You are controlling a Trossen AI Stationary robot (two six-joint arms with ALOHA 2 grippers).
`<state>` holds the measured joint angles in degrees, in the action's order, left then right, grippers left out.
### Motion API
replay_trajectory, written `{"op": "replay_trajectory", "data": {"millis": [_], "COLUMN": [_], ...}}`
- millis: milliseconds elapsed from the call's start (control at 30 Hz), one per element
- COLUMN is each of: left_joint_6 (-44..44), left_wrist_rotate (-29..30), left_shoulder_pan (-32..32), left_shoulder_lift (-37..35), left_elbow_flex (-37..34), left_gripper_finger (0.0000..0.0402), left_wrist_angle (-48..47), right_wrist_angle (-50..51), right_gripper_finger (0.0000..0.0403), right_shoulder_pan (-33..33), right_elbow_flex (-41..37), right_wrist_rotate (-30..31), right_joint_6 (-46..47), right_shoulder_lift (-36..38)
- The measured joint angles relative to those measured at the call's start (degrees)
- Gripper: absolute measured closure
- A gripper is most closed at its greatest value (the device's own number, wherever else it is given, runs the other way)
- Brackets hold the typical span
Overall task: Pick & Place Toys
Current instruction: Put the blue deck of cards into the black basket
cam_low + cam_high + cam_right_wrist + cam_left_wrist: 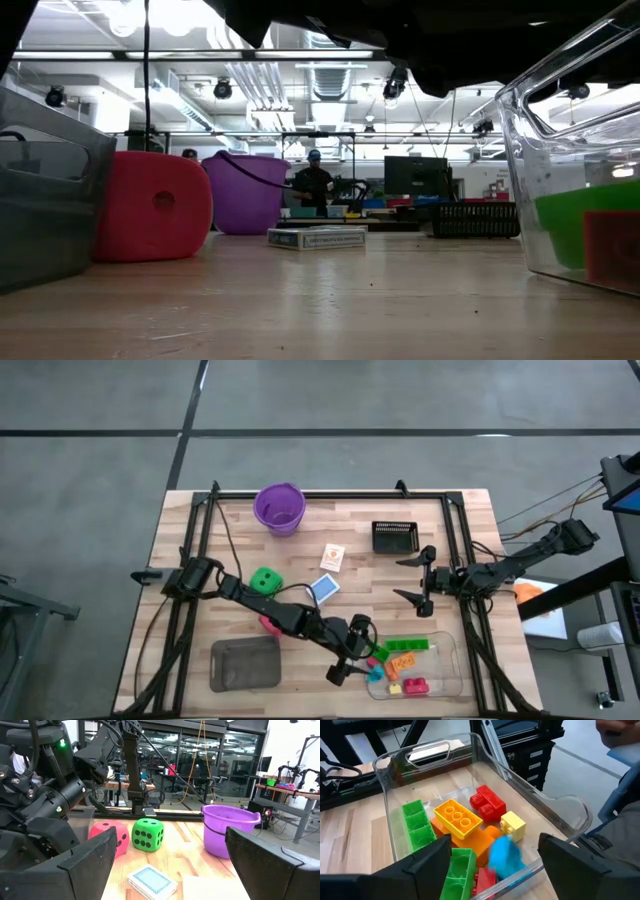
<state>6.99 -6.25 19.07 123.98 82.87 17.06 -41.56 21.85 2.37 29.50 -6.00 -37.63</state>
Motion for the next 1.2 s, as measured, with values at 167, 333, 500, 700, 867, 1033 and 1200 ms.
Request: {"op": "replay_trajectory", "data": {"millis": [167, 333, 500, 700, 867, 1033, 1200], "left_joint_6": [0.3, 2.4, 3.4, 4.7, 5.2, 3.8, 3.5], "left_wrist_rotate": [0.1, 0.3, 2.6, 6.7, 7.8, 8.3, 8.4], "left_shoulder_pan": [0.0, 0.1, 0.1, 0.0, -1.1, -4.2, -6.7], "left_shoulder_lift": [0.0, -0.9, -2.9, -8.8, -18.3, -31.8, -47.7], "left_elbow_flex": [0.4, 0.4, 0.0, -7.7, -19.4, -31.7, -44.2], "left_gripper_finger": [0.0101, 0.0101, 0.0101, 0.0101, 0.0101, 0.0101, 0.0101], "left_wrist_angle": [-0.2, 0.4, 0.7, 6.0, 11.3, 9.1, 8.8], "right_wrist_angle": [0.0, 0.0, 0.0, 0.1, 0.1, -0.2, -0.4], "right_gripper_finger": [0.004, 0.004, 0.004, 0.004, 0.004, 0.004, 0.004], "right_shoulder_pan": [0.0, 0.0, 0.0, 0.0, 0.0, 0.0, -0.1], "right_elbow_flex": [0.0, 0.0, 0.0, 0.0, 0.0, 0.0, 0.0], "right_wrist_rotate": [0.0, 0.0, 0.0, 0.0, 0.0, 0.0, 0.0], "right_joint_6": [0.0, 0.0, 0.0, 0.0, 0.0, 0.1, 0.2], "right_shoulder_lift": [0.0, -0.1, -0.2, -0.9, -1.6, -1.9, -2.0]}}
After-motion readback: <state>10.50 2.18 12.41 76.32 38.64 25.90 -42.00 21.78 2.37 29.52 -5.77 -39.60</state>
